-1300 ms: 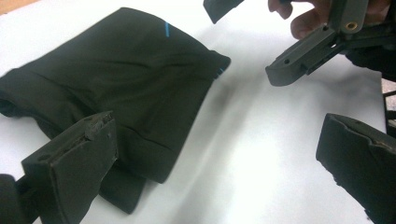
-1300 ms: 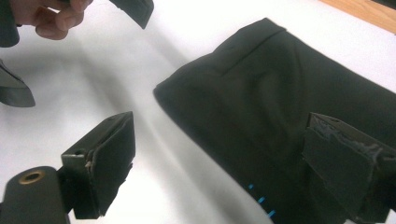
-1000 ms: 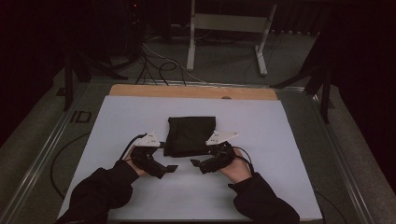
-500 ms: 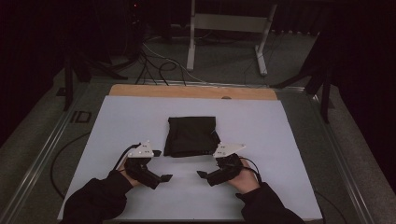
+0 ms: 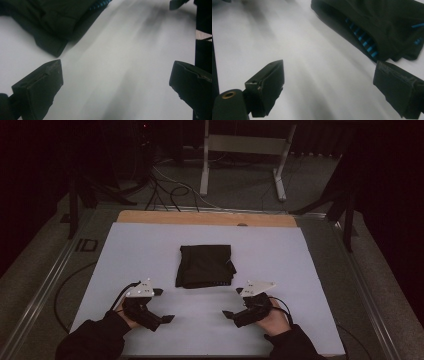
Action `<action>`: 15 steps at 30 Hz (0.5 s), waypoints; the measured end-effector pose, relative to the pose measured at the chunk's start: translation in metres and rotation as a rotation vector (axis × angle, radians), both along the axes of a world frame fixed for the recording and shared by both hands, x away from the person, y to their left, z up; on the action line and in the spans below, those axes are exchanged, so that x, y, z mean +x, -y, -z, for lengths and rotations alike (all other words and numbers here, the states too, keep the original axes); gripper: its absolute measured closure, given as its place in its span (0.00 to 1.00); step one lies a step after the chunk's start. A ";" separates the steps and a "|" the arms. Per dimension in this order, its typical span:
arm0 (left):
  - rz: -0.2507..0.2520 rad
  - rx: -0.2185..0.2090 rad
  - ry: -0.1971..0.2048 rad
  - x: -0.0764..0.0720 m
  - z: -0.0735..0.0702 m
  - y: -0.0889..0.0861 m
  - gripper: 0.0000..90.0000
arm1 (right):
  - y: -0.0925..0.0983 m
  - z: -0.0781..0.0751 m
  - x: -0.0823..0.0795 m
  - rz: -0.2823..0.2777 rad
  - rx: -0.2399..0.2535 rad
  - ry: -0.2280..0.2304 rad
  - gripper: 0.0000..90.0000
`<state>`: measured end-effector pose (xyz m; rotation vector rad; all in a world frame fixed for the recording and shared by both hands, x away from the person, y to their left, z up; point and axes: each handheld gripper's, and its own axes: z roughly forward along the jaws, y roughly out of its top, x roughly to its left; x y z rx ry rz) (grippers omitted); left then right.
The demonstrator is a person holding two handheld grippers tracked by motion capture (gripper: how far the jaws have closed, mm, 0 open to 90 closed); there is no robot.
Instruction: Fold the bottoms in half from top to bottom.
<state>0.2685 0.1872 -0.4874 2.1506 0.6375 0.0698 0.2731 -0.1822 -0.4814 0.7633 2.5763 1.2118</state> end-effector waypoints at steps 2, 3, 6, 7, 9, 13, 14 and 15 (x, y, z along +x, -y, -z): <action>0.002 0.014 -0.003 -0.002 0.002 -0.004 0.00 | 0.007 0.001 -0.001 0.012 -0.001 0.003 0.11; -0.002 0.016 -0.008 -0.004 0.002 -0.006 0.00 | 0.010 0.001 -0.002 0.018 -0.003 0.010 0.11; -0.017 0.017 -0.015 -0.007 0.005 -0.014 0.00 | 0.021 0.002 -0.004 0.043 -0.008 0.019 0.11; -0.022 0.016 -0.018 -0.008 0.006 -0.017 0.00 | 0.025 0.002 -0.006 0.056 -0.010 0.019 0.11; -0.037 0.021 -0.021 -0.009 0.007 -0.022 0.00 | 0.034 0.002 -0.007 0.075 -0.003 0.011 0.11; -0.066 0.026 -0.038 -0.011 0.009 -0.034 0.00 | 0.052 0.004 -0.013 0.116 0.003 0.011 0.11; -0.074 0.028 -0.038 -0.012 0.010 -0.037 0.00 | 0.056 0.005 -0.014 0.128 -0.003 0.013 0.11; -0.085 0.030 -0.037 -0.013 0.010 -0.040 0.00 | 0.060 0.006 -0.015 0.141 -0.012 0.019 0.11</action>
